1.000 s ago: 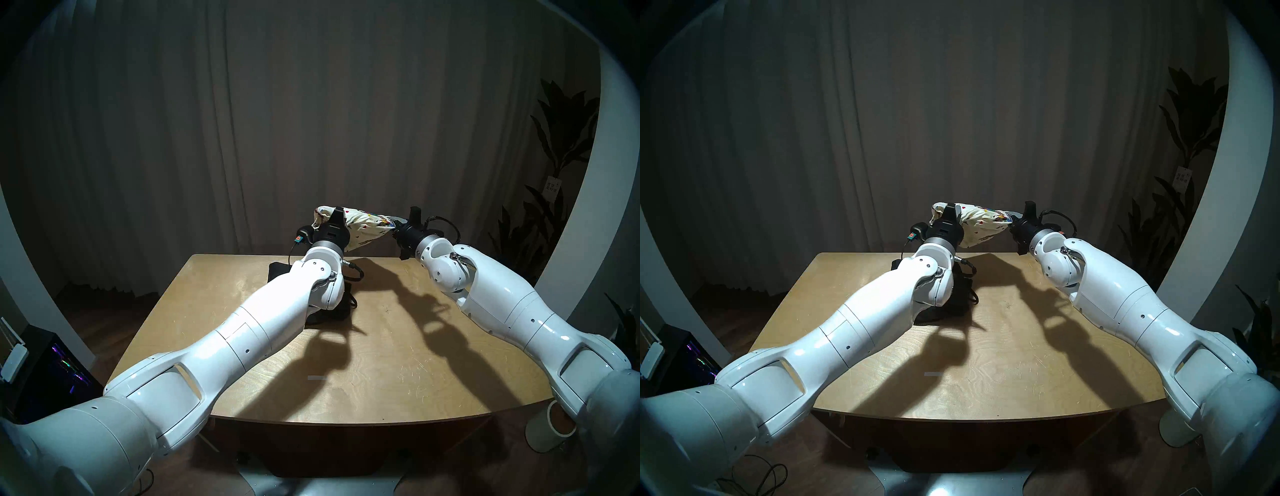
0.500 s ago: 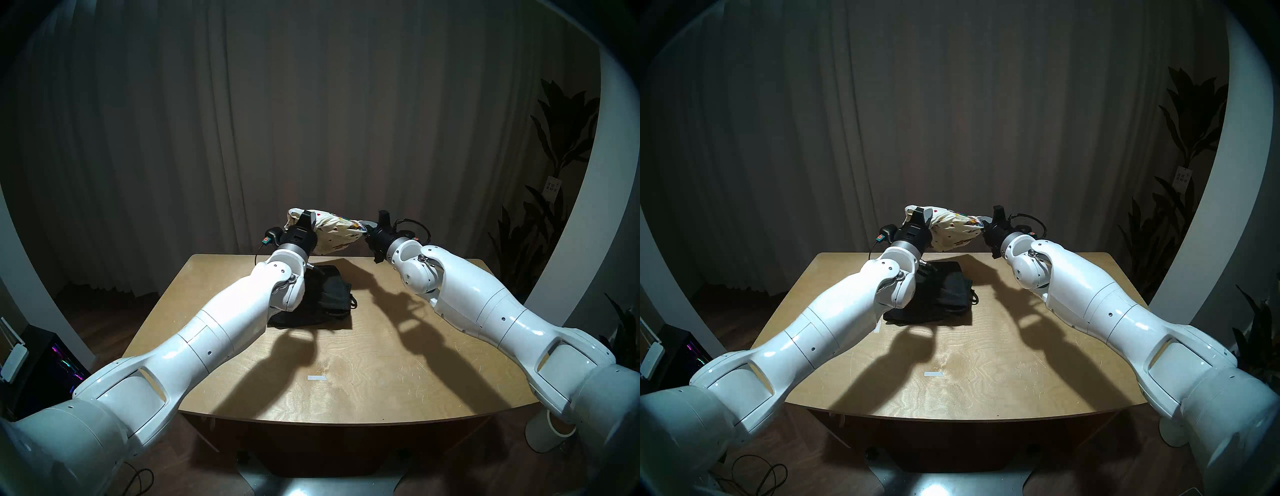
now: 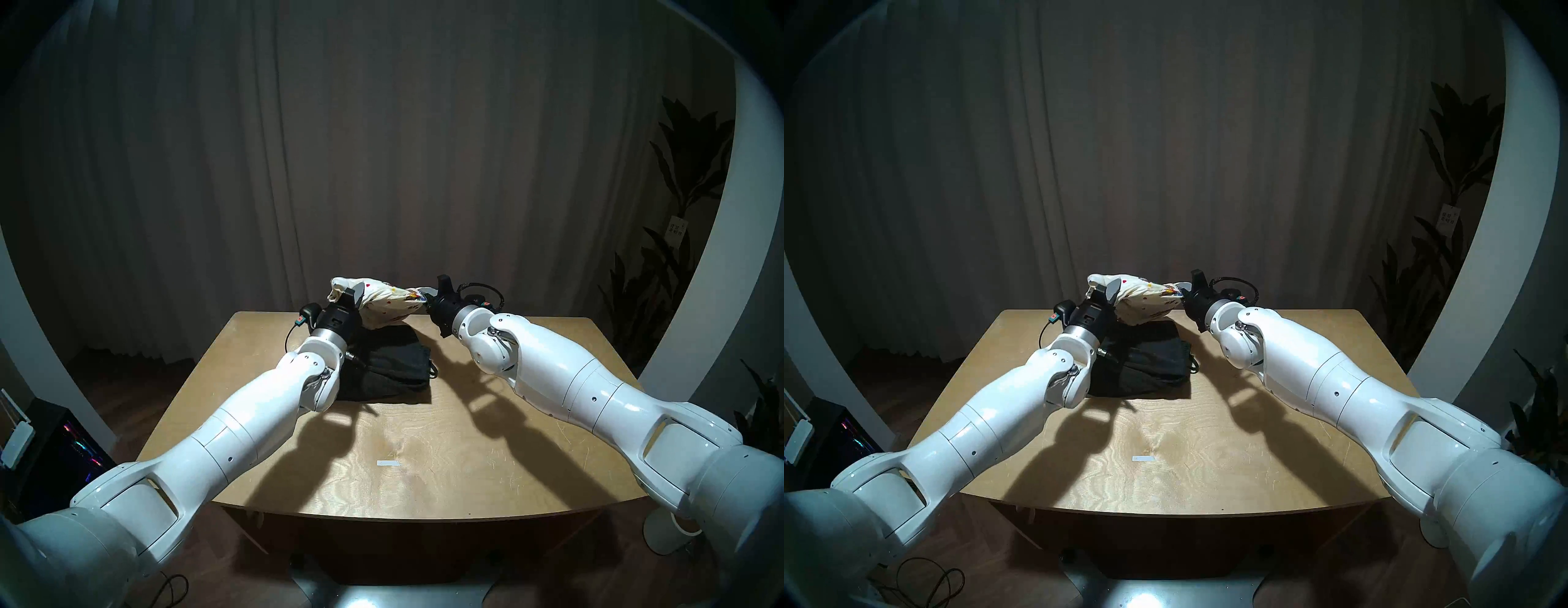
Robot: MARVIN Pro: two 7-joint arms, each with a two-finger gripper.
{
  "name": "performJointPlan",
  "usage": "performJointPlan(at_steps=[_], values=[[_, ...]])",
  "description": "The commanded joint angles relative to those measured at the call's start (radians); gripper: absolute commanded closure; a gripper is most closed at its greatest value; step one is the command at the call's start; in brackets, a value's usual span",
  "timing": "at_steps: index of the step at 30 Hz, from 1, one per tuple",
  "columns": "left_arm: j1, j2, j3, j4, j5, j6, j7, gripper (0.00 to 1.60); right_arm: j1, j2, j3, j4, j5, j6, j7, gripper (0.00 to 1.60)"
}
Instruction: Fold pants twice and stack them
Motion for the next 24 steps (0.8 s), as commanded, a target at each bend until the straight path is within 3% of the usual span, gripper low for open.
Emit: performJointPlan(at_steps=[1,9,14,17,24], values=[[0.051,-0.007,-0.027,0.032,-0.028,0.006,-0.115,1.6,-0.018,0.018,-0.021,-0.06,-0.024,-0.009,0.005,1.6],[0.107,0.012,-0.031,-0.015,-0.066,0.025,-0.096,1.6,-0.05,0.084,-0.035,-0.148,-0.023,-0.011,-0.01,1.6],[0.129,-0.007,-0.025,-0.056,-0.082,0.016,-0.078,1.6,-0.059,0.11,-0.032,-0.17,-0.018,-0.01,-0.02,1.6],[0.143,-0.011,-0.022,-0.087,-0.087,-0.005,-0.055,1.6,-0.059,0.122,-0.034,-0.177,-0.015,0.008,-0.031,1.6],[0.195,0.0,-0.005,-0.19,-0.052,-0.139,0.041,1.6,-0.074,0.14,-0.053,-0.199,-0.017,0.024,-0.055,1.6]])
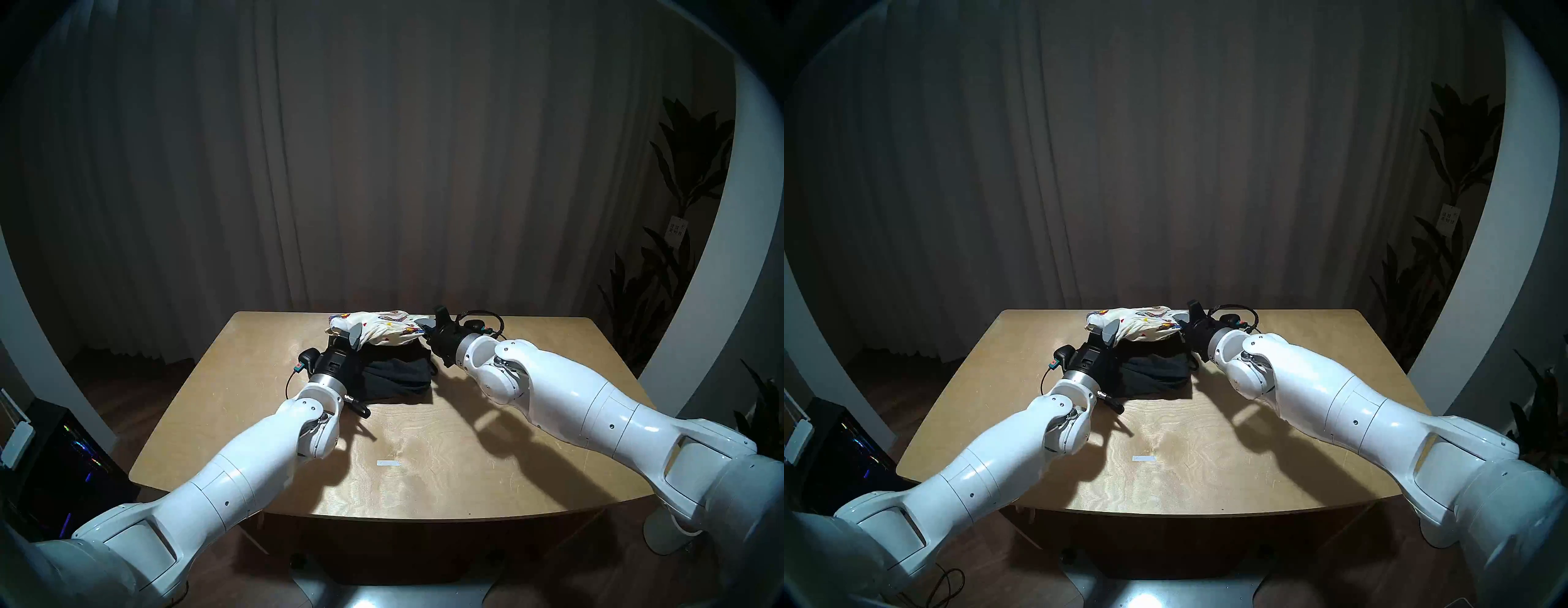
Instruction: Fold pants twice and stack them
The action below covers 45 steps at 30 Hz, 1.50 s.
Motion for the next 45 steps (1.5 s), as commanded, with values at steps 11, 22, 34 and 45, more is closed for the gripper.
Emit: performJointPlan(at_steps=[11,22,34,45], values=[[0.095,0.048,-0.02,-0.252,0.003,-0.168,0.133,1.6,-0.032,0.103,-0.009,-0.174,-0.001,0.044,0.001,1.6],[0.117,0.092,-0.014,-0.289,-0.016,-0.186,0.288,1.25,-0.061,0.113,-0.022,-0.189,-0.014,-0.006,-0.048,1.6],[0.112,0.076,0.003,-0.277,0.002,-0.221,0.355,0.0,-0.047,0.07,-0.027,-0.102,-0.02,0.0,-0.083,1.6],[0.145,0.087,0.006,-0.361,0.05,-0.344,0.43,0.0,-0.061,0.132,-0.011,-0.149,0.002,0.03,-0.085,0.0]])
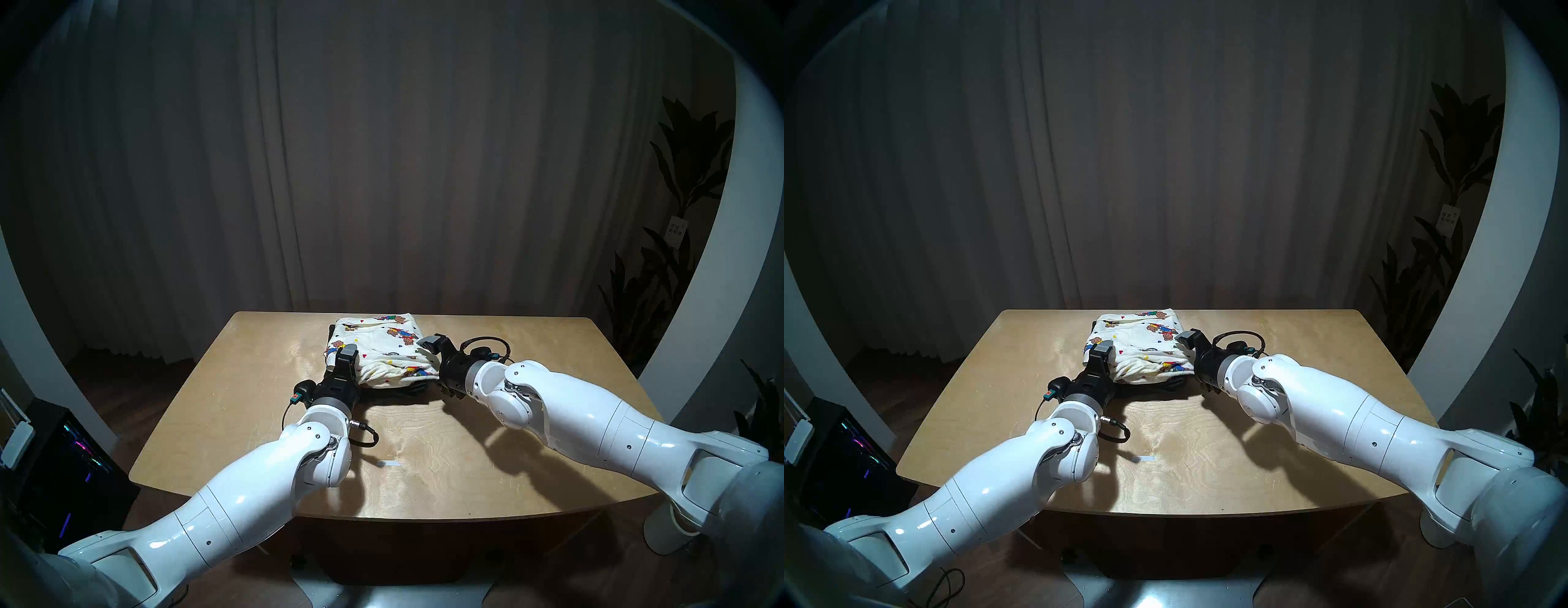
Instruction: Fold pants twice and stack them
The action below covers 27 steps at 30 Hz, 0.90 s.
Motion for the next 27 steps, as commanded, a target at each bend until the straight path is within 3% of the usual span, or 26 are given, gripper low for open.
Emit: performJointPlan(at_steps=[1,5,18,24,25,27], values=[[0.018,0.007,-0.009,-0.077,0.039,-0.104,0.023,0.0,0.001,0.064,0.02,-0.072,0.017,0.033,0.015,0.0],[0.037,0.026,-0.021,-0.141,0.053,-0.169,0.055,0.0,-0.013,0.145,0.021,-0.151,0.02,0.048,0.008,0.0],[0.138,0.104,-0.084,-0.298,0.096,-0.373,0.121,0.0,-0.044,0.302,0.081,-0.197,0.004,0.085,-0.002,0.0],[0.134,0.157,-0.071,-0.318,0.194,-0.375,0.09,0.0,-0.027,0.353,0.09,-0.199,-0.069,0.041,0.012,0.0],[0.112,0.176,-0.05,-0.304,0.244,-0.375,0.074,0.0,-0.011,0.356,0.09,-0.177,-0.125,0.02,0.015,0.0],[0.095,0.187,-0.041,-0.293,0.282,-0.375,0.06,0.0,-0.002,0.357,0.09,-0.157,-0.159,0.007,0.019,0.0]])
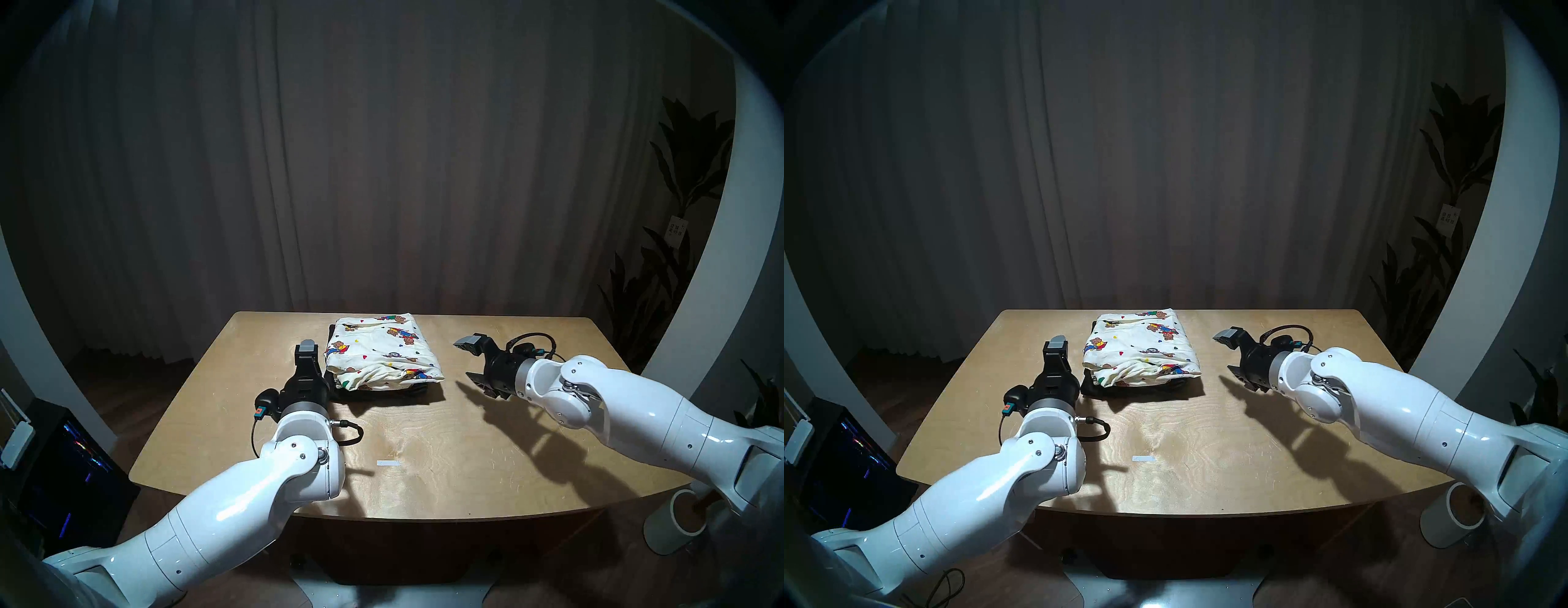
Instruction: Fold pants twice and stack them
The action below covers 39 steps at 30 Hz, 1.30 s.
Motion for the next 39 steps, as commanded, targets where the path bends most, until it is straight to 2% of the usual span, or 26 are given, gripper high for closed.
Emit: performJointPlan(at_steps=[1,7,15,17,19,24,27,39], values=[[-0.05,0.072,0.025,-0.004,0.153,-0.012,-0.062,0.0,0.051,0.061,0.023,0.029,-0.129,-0.065,0.023,0.0],[-0.107,0.096,0.05,0.047,0.243,0.031,-0.094,0.0,0.084,0.04,0.02,0.103,-0.257,-0.112,0.054,0.0],[-0.178,0.153,0.085,0.134,0.34,0.145,-0.114,0.0,0.118,0.005,0.012,0.177,-0.398,-0.154,0.1,0.0],[-0.185,0.159,0.084,0.142,0.344,0.156,-0.113,0.0,0.121,0.003,0.012,0.183,-0.408,-0.156,0.104,0.0],[-0.206,0.174,0.081,0.168,0.376,0.205,-0.12,0.0,0.135,-0.015,0.007,0.212,-0.463,-0.17,0.124,0.0],[-0.246,0.197,0.086,0.2,0.412,0.258,-0.127,0.0,0.149,-0.034,0.003,0.242,-0.512,-0.182,0.141,0.0],[-0.292,0.226,0.092,0.23,0.466,0.336,-0.136,0.0,0.166,-0.057,-0.005,0.279,-0.575,-0.196,0.16,0.0],[-0.381,0.253,0.093,0.283,0.56,0.501,-0.144,0.0,0.206,-0.13,-0.035,0.376,-0.714,-0.231,0.197,0.0]])
